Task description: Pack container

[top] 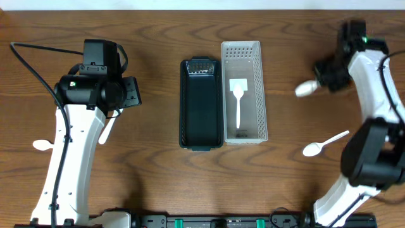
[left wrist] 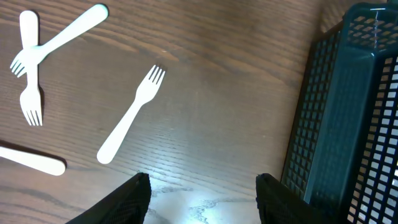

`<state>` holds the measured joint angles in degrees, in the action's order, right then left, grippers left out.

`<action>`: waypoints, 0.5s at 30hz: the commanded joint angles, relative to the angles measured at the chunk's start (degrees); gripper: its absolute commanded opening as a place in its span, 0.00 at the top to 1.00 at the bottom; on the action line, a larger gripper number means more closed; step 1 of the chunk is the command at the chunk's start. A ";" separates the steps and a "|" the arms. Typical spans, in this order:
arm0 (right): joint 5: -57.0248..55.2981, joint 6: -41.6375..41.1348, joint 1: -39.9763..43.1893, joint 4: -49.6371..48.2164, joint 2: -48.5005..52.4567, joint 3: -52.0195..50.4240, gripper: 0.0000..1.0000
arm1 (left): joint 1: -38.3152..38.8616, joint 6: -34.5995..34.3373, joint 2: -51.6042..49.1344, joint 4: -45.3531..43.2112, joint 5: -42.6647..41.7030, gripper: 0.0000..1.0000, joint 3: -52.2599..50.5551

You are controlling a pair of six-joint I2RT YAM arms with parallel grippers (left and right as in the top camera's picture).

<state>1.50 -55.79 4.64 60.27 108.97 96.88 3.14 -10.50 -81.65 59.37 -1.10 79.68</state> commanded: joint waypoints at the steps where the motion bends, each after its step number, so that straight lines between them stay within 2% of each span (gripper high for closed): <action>1: -0.44 4.66 -7.34 0.33 -4.57 4.68 0.99 | -0.24 0.11 -0.13 0.15 0.50 0.42 0.44; 7: -1.46 4.61 -17.05 0.44 -2.73 5.31 0.99 | -0.24 0.13 -0.13 0.15 0.50 0.42 0.44; 12: -1.42 4.94 -21.49 2.62 2.82 5.16 0.99 | -0.24 0.13 -0.13 0.17 0.50 0.42 0.44; 15: -0.52 7.89 -23.58 3.45 6.99 5.16 0.99 | -0.24 0.13 -0.13 0.15 0.50 0.42 0.44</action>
<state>1.32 -51.09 -16.84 63.02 112.33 102.63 3.14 -10.50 -81.65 59.37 -1.08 79.68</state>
